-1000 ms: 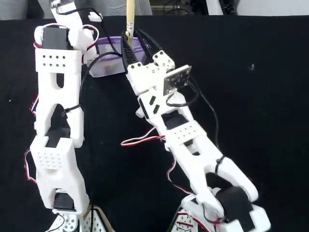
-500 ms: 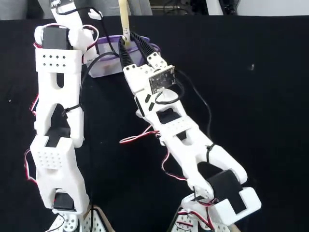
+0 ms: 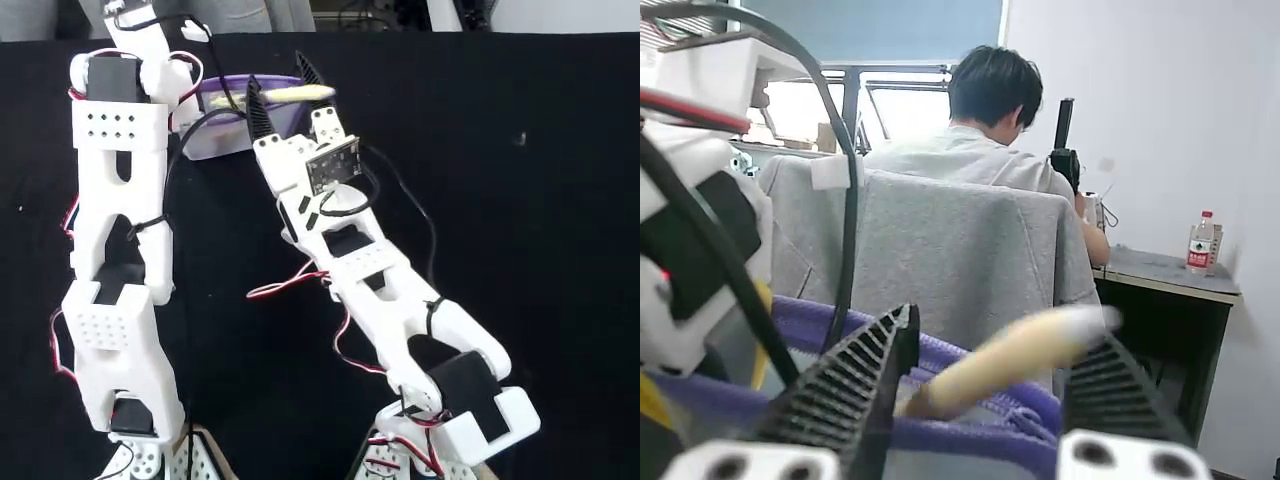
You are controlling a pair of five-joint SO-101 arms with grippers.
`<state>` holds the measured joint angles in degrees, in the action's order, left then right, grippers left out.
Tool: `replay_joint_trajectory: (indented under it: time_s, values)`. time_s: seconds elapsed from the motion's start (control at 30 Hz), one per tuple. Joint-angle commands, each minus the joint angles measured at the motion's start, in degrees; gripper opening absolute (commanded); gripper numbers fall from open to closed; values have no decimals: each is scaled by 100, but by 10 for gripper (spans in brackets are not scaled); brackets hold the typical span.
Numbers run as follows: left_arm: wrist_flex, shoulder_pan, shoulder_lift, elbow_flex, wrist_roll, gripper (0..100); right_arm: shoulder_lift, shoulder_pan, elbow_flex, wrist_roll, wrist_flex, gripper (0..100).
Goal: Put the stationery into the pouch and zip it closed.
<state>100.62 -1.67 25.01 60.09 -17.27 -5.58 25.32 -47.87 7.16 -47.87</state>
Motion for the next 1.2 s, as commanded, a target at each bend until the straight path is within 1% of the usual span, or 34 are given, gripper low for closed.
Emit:
replay_joint_trajectory:
  time_s: [0.0, 0.07, 0.13, 0.3, 0.4, 0.5, 0.6, 0.77, 0.9, 1.0, 1.1, 1.17]
  values:
    - [18, -119, -167, 101, -53, 30, -505, 53, -48, 79, 0, 209]
    - [18, -119, -167, 101, -53, 30, -910, 62, -224, 79, 53, 208]
    - [18, -119, -167, 101, -53, 30, -1376, 114, -321, 79, 387, 208]
    - [18, -136, -167, 101, -44, 30, -2703, 141, -145, 79, 1943, 208]
    - [18, -286, -167, 110, -44, 30, -3424, 0, 163, 79, 3121, 208]
    - [18, -505, -167, 154, -53, 30, -3934, -35, 426, 35, 4220, 208]
    - [0, -664, -167, 171, -53, 30, -4242, 0, 488, 35, 4932, 208]
    - [9, -866, -132, 400, -53, 30, -4435, 246, 453, -26, 5635, 208]
    - [9, -1086, -167, 400, -53, 30, -4444, 448, 189, -501, 6031, 208]
    - [0, -1262, -167, 400, -53, 30, -4462, 598, -268, -651, 5908, 208]
    - [-62, -1455, -149, 400, -53, 30, -4462, 633, -734, -695, 5424, 208]
    - [-88, -1648, -149, 400, -53, 30, -4462, 818, -1077, -677, 5055, 208]
